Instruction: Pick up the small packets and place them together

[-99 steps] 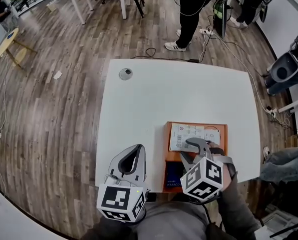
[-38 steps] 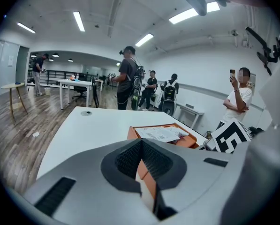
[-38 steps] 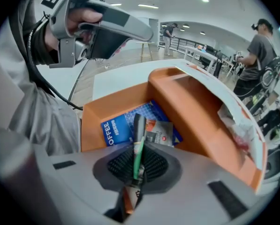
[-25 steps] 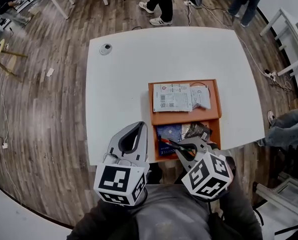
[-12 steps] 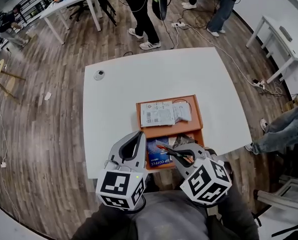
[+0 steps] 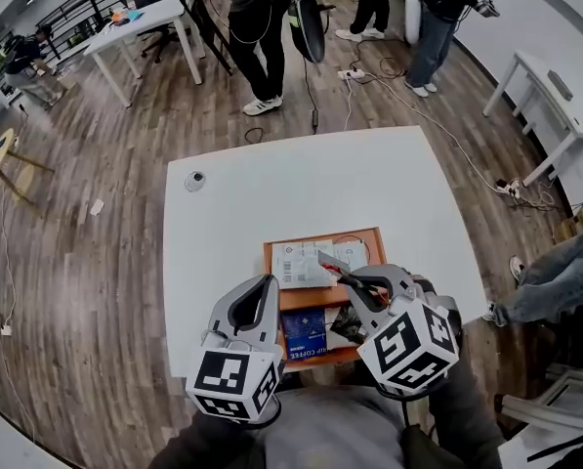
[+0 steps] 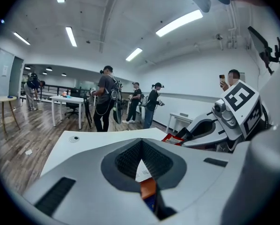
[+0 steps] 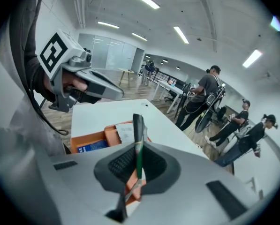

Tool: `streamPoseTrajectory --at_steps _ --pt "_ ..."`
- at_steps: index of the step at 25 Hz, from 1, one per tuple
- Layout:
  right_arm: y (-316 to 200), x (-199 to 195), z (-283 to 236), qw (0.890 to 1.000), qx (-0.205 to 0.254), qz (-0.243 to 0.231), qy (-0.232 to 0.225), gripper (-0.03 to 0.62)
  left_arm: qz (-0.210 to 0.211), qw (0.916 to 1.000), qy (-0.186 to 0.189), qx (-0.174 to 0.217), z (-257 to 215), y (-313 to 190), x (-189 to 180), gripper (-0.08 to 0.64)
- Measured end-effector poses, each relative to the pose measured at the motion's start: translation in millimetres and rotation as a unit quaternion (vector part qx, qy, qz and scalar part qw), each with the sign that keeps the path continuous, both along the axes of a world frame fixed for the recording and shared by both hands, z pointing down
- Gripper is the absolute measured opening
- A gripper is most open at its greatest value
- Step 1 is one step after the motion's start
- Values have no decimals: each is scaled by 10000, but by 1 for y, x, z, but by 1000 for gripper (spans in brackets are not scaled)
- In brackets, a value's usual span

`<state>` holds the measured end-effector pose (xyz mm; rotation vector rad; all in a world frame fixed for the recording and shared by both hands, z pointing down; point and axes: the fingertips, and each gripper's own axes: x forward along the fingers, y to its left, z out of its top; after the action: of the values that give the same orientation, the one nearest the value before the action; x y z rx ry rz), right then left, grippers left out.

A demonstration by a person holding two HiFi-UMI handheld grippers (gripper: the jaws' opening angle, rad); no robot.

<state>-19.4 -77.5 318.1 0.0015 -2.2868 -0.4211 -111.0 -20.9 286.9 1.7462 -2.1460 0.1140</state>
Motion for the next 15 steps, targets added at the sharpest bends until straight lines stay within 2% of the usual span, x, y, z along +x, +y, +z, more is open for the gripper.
streamPoseTrajectory --at_steps 6,10,15 --pt "-22 -39 23 9995 217 107 196 9 -399 9989 140 -193 20 12 -39 -3" --pt "-18 -53 47 9986 83 40 513 9 -802 9957 234 -406 32 31 -67 -3" --pt "-9 -61 69 9970 29 -140 759 12 -950 9940 284 -457 40 36 -83 -3"
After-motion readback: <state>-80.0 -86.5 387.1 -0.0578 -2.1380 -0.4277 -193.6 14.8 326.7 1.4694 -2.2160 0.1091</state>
